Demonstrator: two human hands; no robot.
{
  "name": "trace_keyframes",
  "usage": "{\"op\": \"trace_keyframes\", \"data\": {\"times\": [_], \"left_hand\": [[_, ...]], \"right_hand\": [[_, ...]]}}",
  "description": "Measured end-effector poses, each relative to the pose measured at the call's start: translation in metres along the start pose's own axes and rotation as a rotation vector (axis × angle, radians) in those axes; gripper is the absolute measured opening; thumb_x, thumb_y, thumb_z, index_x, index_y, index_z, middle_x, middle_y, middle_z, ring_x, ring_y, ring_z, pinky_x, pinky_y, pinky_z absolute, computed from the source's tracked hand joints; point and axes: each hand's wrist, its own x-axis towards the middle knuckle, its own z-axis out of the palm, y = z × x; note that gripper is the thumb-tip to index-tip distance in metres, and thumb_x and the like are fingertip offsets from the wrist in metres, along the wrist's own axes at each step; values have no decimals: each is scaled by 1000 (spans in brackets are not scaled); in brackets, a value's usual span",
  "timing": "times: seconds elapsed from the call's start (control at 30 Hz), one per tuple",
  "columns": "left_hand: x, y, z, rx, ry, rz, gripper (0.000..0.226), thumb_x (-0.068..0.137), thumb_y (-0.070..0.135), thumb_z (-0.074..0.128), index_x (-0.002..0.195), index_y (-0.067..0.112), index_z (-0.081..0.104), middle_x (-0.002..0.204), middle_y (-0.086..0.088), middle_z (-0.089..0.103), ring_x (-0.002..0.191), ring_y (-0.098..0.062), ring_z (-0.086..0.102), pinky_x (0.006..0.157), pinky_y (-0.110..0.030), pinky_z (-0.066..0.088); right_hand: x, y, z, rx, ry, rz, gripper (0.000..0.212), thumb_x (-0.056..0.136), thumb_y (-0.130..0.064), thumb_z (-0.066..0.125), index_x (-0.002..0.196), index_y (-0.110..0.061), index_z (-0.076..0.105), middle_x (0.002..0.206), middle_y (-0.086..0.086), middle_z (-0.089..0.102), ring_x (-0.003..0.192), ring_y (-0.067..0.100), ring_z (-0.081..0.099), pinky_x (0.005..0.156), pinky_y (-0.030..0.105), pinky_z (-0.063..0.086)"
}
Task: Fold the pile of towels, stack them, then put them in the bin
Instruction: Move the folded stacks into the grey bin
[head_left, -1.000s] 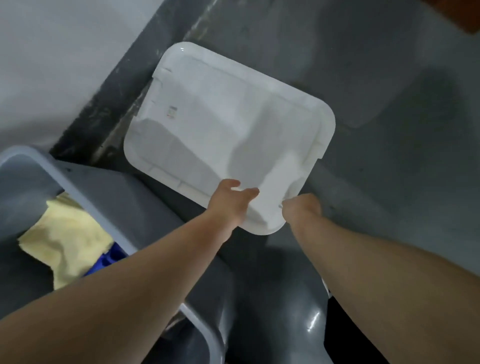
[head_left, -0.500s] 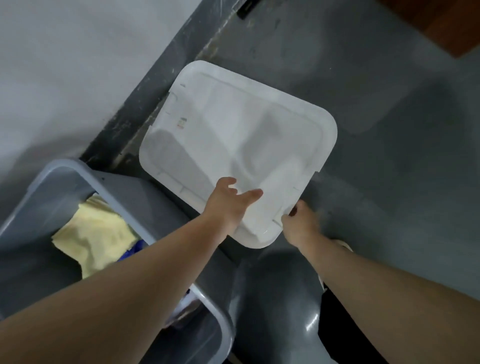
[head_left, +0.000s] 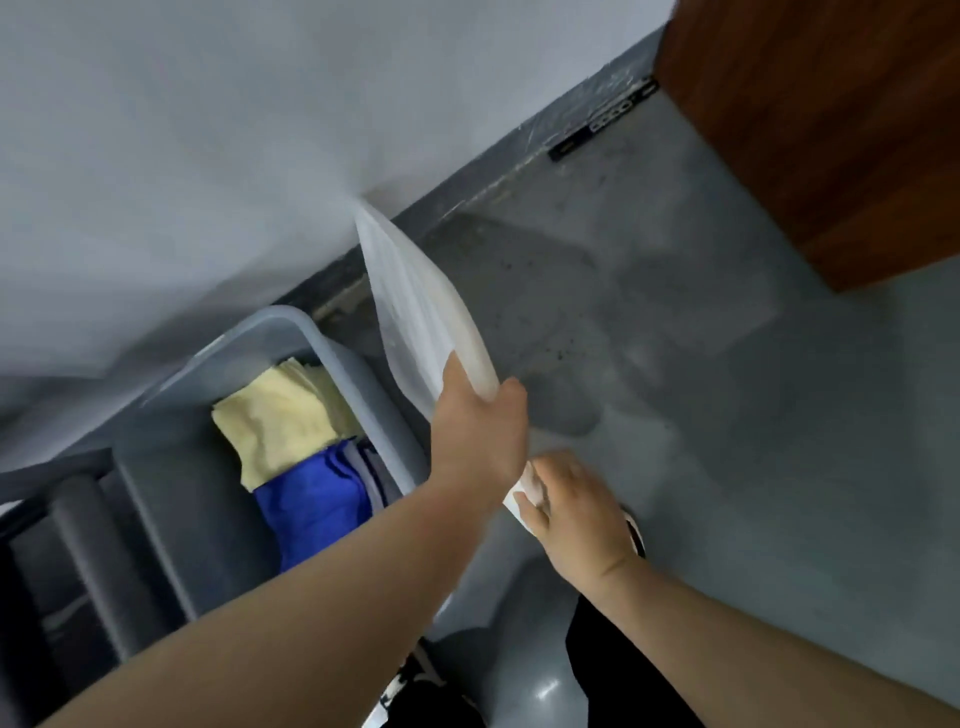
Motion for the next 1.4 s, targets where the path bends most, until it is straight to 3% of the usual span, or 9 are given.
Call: {"op": "trace_keyframes", "data": {"times": [0.13, 0.3, 0.47, 0.73, 0.93, 1.07, 1.17, 1.3, 1.4], "left_hand": [[-25, -20, -44, -223, 130, -165, 8, 90, 22, 59, 98, 22, 58, 87, -1, 66, 80, -20, 65, 76, -39, 55], [-50, -93, -110, -650, 216, -262, 9, 89, 16, 67, 97, 16, 69, 82, 2, 78, 89, -27, 72, 87, -45, 60], [-61, -181, -167, -1009, 199, -309, 23, 96, 6, 61, 119, 7, 66, 109, -12, 77, 99, -31, 75, 87, -49, 60], [-87, -318, -197, -1281, 322, -657, 11, 95, 21, 71, 100, 12, 68, 100, -11, 71, 85, -28, 71, 90, -45, 59], [-65, -393, -198, -1017, 325, -863, 35, 93, 48, 69, 102, 14, 68, 82, -4, 70, 55, -16, 64, 43, -22, 52], [-47, -415, -193, -789, 284, -938, 48, 92, 62, 57, 114, 19, 64, 81, -1, 60, 55, -15, 51, 51, -23, 48], [-43, -419, -193, -707, 292, -988, 67, 81, 69, 61, 125, 19, 52, 109, -1, 64, 71, -21, 61, 57, -29, 52], [-38, -426, -196, -717, 453, -935, 72, 82, 56, 72, 128, 18, 33, 106, -6, 63, 94, -30, 68, 70, -40, 56], [-33, -439, -199, -703, 506, -831, 61, 87, 53, 66, 128, 20, 36, 109, -8, 66, 93, -30, 69, 80, -45, 60]], "right_hand": [[-8, -44, -8, 213, -377, 666, 103, 70, -65, 84, 147, -18, 36, 134, 0, 44, 130, 25, 51, 96, 35, 45], [-26, -78, 25, 980, -590, 1152, 79, 69, -19, 95, 133, -14, 50, 112, 2, 73, 94, 17, 74, 71, 29, 60], [-58, -85, 65, 1348, -457, 1159, 15, 88, -11, 78, 99, -19, 71, 90, -4, 73, 73, 9, 61, 67, 19, 44], [-87, -104, 132, 881, -263, 857, 63, 73, -25, 93, 127, -21, 61, 120, -3, 74, 94, 12, 68, 70, 27, 55], [-105, -101, 164, 418, -174, 650, 75, 75, -36, 91, 134, -22, 47, 116, -9, 61, 99, 14, 60, 87, 31, 46], [-106, -94, 179, 345, -105, 669, 84, 71, -49, 88, 143, -27, 49, 123, -7, 65, 108, 21, 64, 93, 36, 52], [-110, -91, 188, 419, -98, 731, 84, 70, -55, 87, 140, -27, 50, 123, -7, 67, 111, 22, 66, 93, 36, 53], [-113, -96, 200, 558, -174, 909, 93, 52, -78, 80, 132, -37, 56, 119, -17, 68, 111, 16, 65, 106, 41, 53], [-117, -103, 204, 643, -263, 1024, 71, 72, -77, 75, 126, -32, 58, 118, -13, 64, 103, 13, 63, 102, 35, 54]]}}
